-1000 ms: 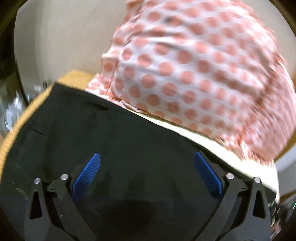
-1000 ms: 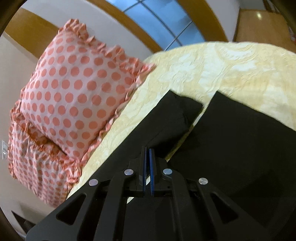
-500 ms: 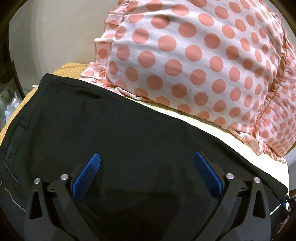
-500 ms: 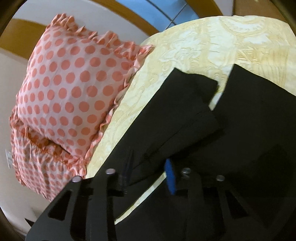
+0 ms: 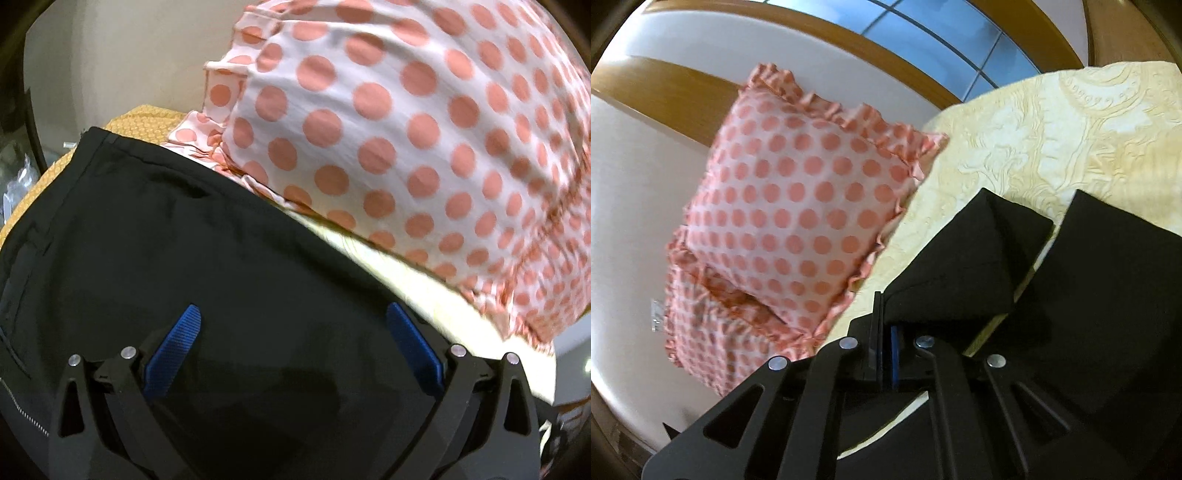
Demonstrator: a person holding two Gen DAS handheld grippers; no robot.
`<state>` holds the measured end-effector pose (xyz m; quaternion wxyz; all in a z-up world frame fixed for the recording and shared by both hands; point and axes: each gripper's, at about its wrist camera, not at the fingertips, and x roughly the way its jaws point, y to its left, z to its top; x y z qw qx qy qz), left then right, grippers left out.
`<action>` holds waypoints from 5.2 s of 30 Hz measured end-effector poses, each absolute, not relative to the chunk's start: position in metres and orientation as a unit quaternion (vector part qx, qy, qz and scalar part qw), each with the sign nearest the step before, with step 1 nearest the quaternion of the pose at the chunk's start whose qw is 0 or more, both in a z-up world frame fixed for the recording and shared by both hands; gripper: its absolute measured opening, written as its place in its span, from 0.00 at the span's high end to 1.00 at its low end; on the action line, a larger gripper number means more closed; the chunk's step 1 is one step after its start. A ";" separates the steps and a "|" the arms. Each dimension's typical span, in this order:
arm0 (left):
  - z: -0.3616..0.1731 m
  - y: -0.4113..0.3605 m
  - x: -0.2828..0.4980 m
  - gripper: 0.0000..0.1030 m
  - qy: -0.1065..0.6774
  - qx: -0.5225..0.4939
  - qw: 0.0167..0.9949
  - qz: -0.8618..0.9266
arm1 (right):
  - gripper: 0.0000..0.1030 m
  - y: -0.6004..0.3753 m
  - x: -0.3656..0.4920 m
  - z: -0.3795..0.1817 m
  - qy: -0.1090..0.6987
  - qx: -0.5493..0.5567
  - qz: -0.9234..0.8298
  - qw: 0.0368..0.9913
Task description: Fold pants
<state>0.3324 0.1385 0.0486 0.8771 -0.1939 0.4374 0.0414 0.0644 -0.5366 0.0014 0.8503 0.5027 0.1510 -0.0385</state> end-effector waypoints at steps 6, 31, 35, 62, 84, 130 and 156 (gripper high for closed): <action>0.041 0.148 0.376 0.16 0.461 -0.259 0.847 0.047 | 0.97 -0.538 0.050 0.001 0.135 0.521 -0.021 0.843; 0.083 0.175 0.047 0.86 0.363 -0.254 0.894 0.070 | 0.97 -0.543 -0.029 0.024 0.138 0.453 -0.048 0.880; 0.032 0.179 0.007 0.88 0.396 -0.298 0.864 0.086 | 0.97 -0.549 -0.042 -0.014 0.179 0.480 -0.083 0.855; 0.028 0.217 0.024 0.90 0.364 -0.342 0.860 0.104 | 0.98 -0.554 -0.016 -0.030 0.202 0.492 -0.094 0.842; 0.022 0.228 -0.032 0.80 0.346 -0.341 0.869 0.091 | 0.98 -0.557 -0.082 -0.040 0.215 0.460 -0.144 0.849; 0.033 0.159 -0.014 0.27 0.319 -0.215 0.922 0.040 | 0.61 -0.539 -0.110 -0.027 0.188 0.370 -0.153 0.897; 0.020 0.143 -0.013 0.02 0.311 -0.159 0.937 0.012 | 0.95 -0.205 0.031 0.071 0.235 0.079 0.232 0.941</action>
